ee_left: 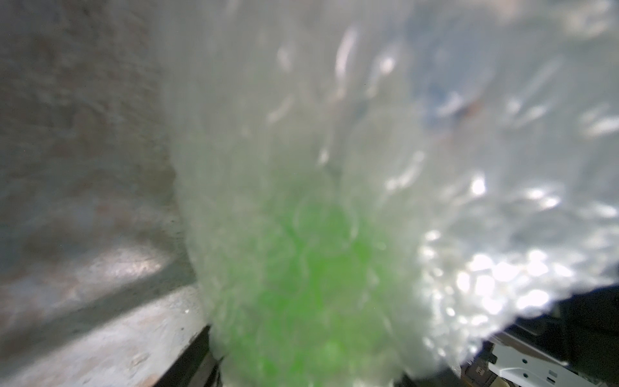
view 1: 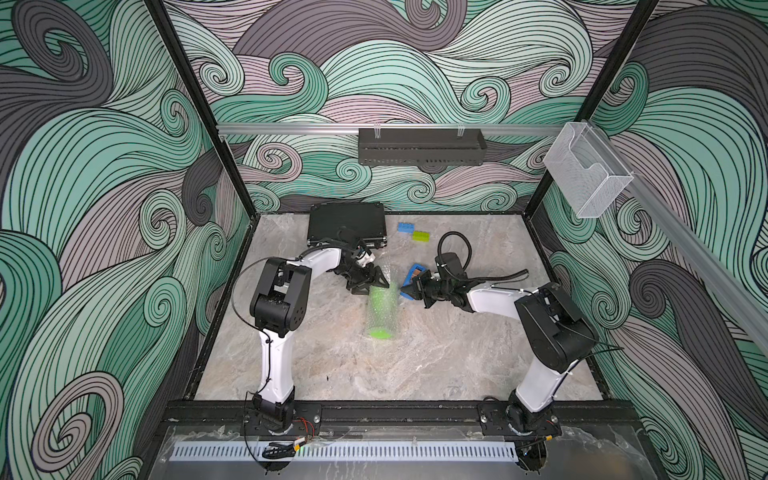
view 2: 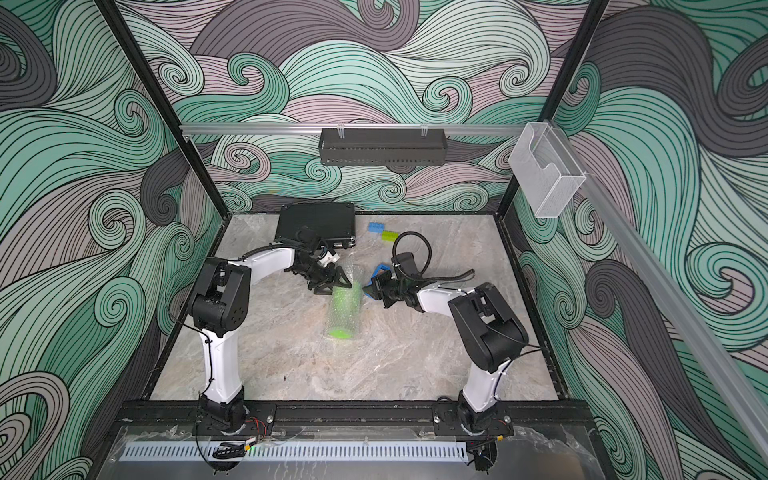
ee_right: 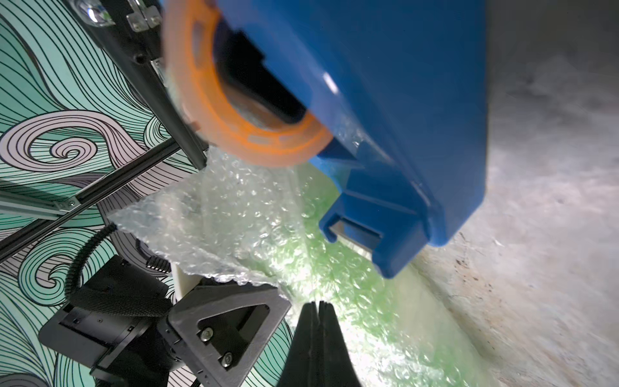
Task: Wrap wine glasses in bubble wrap
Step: Tear off the tape using the Tape Cutter.
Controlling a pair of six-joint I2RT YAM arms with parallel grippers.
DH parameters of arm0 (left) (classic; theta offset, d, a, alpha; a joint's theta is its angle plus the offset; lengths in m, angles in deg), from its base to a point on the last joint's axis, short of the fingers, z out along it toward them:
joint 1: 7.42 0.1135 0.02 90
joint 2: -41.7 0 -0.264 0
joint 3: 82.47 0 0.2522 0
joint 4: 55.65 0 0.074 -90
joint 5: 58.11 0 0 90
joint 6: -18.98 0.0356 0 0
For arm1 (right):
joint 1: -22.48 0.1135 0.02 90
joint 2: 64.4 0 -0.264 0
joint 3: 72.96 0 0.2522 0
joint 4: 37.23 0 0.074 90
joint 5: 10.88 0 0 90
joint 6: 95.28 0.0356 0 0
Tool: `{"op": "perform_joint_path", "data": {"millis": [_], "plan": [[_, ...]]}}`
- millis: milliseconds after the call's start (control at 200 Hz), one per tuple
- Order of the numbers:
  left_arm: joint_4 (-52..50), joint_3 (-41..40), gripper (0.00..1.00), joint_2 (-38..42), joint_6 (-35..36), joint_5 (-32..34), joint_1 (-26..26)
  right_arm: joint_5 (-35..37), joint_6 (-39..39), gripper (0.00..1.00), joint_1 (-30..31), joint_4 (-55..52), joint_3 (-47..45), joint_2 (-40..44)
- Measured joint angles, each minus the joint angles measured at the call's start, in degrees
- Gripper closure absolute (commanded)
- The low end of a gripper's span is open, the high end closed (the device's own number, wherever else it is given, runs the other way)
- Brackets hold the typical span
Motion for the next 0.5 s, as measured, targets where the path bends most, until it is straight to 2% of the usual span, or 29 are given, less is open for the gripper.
{"op": "perform_joint_path", "data": {"millis": [495], "plan": [[0.0,-0.5,0.32,0.3,-0.2,0.0,0.0,2.6,-2.5,1.0,1.6,-1.6,-1.0,-2.7]]}}
